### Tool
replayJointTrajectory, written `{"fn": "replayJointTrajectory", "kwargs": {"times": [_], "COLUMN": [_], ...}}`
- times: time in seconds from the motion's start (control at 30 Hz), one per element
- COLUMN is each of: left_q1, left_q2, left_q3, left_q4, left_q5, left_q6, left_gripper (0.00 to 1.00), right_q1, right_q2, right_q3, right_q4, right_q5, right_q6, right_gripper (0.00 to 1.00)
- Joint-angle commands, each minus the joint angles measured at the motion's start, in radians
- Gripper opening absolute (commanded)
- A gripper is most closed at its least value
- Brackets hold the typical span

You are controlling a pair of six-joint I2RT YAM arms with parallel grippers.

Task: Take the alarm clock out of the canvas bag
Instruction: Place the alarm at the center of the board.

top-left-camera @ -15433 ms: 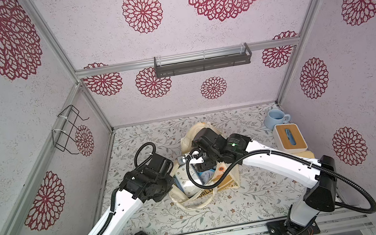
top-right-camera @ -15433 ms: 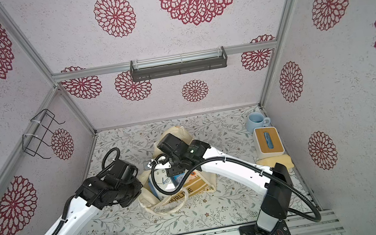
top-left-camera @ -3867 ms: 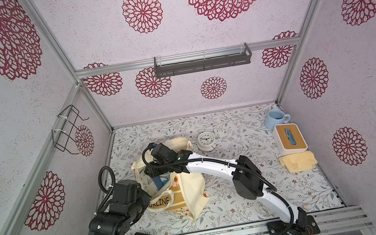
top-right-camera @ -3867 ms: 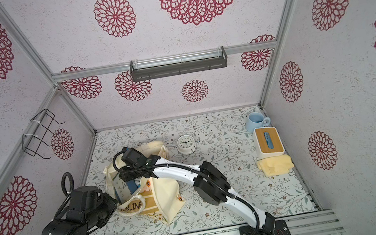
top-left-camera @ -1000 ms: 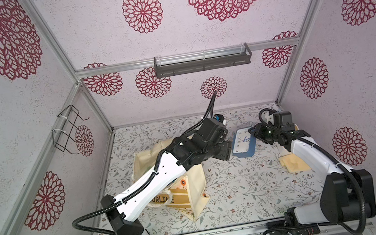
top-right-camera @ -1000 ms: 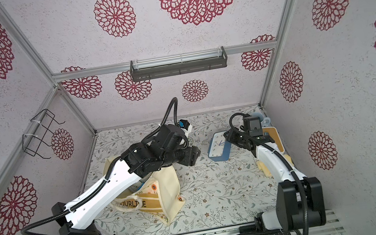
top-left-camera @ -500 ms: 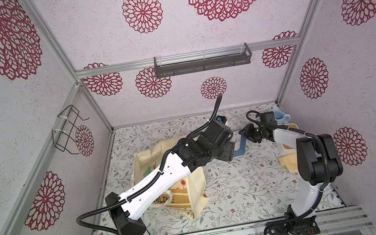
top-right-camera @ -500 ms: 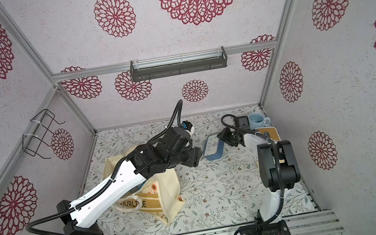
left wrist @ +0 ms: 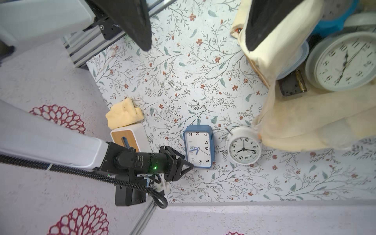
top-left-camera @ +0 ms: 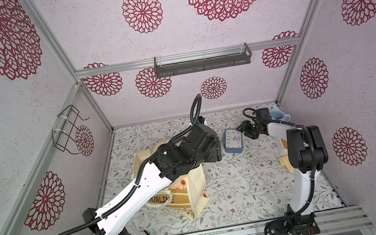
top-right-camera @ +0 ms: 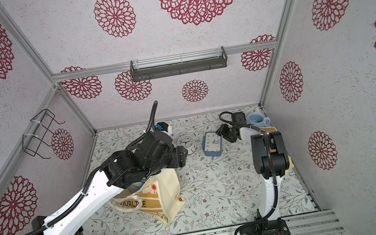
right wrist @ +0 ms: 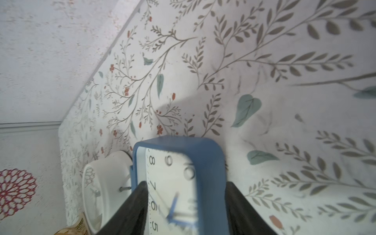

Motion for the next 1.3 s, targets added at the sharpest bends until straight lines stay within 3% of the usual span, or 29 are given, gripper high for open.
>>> {"fn": "replayJointTrajectory", "kwargs": {"times": [0.0, 0.23, 0.33, 0.47, 0.67, 0.8, 0.97, 1.07, 1.27], "left_q1": [-0.001, 0.0, 0.001, 0.002, 0.004, 0.004, 0.004, 0.006, 0.032], "left_q2": [-0.075, -0.264, -0.376, -0.54, -0.687, -0.735, -0.796, -0.855, -0.931], "left_q3": [-0.048, -0.117, -0.197, -0.323, -0.355, -0.388, -0.535, -0.652, -0.769], "left_q4": [-0.127, -0.283, -0.297, -0.327, -0.445, -0.467, -0.365, -0.273, -0.176], "left_q5": [-0.062, -0.072, -0.034, -0.004, 0.009, 0.0, -0.054, -0.089, -0.161], "left_q6": [-0.18, -0.431, -0.541, -0.657, -0.797, -0.834, -0.88, -0.933, -0.986], "left_gripper": [0.75, 0.76, 0.78, 0.83, 0.91, 0.96, 0.99, 0.99, 0.99], "right_q1": [-0.004, 0.026, 0.107, 0.278, 0.515, 0.593, 0.62, 0.621, 0.622], "right_q2": [0.003, -0.116, -0.224, -0.286, -0.173, -0.051, 0.093, 0.138, 0.181], "right_q3": [0.047, 0.089, 0.158, 0.294, 0.501, 0.648, 0.817, 0.839, 0.805], "right_q4": [-0.088, -0.179, -0.252, -0.368, -0.573, -0.645, -0.693, -0.694, -0.697], "right_q5": [0.062, 0.175, 0.211, 0.133, 0.058, 0.036, 0.065, 0.084, -0.072], "right_q6": [-0.054, -0.093, -0.199, -0.373, -0.604, -0.672, -0.692, -0.713, -0.732], "right_gripper": [0.68, 0.7, 0.7, 0.7, 0.76, 0.81, 0.84, 0.89, 0.87]}}
